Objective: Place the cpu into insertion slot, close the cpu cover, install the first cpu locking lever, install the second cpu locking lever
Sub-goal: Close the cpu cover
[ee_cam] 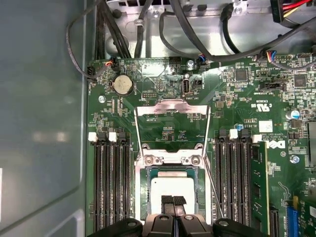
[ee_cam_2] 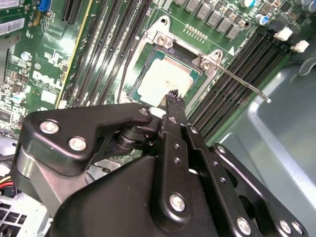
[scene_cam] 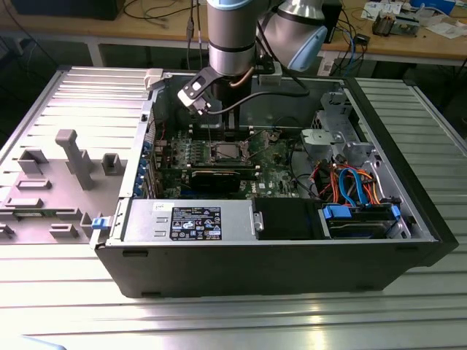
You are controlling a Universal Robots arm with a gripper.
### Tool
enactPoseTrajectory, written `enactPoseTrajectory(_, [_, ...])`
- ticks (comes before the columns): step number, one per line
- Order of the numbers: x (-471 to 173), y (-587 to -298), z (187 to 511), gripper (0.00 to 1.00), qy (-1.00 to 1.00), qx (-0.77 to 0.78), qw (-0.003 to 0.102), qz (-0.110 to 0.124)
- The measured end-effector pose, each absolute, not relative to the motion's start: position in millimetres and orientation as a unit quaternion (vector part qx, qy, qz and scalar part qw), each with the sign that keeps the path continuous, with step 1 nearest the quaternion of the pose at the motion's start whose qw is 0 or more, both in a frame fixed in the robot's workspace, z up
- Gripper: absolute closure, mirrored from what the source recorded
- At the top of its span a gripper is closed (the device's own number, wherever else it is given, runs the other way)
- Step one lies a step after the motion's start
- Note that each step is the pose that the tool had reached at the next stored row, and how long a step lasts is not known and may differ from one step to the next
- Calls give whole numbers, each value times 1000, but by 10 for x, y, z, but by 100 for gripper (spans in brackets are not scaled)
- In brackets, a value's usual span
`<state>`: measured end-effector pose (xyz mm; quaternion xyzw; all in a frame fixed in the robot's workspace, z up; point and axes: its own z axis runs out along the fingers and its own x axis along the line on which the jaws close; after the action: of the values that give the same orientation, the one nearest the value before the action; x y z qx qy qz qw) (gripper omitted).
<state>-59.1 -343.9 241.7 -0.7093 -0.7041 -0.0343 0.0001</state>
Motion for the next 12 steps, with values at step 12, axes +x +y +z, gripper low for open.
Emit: enactPoseTrajectory(12, [-591,-3428,2673,89,-704,-709,0,-34])
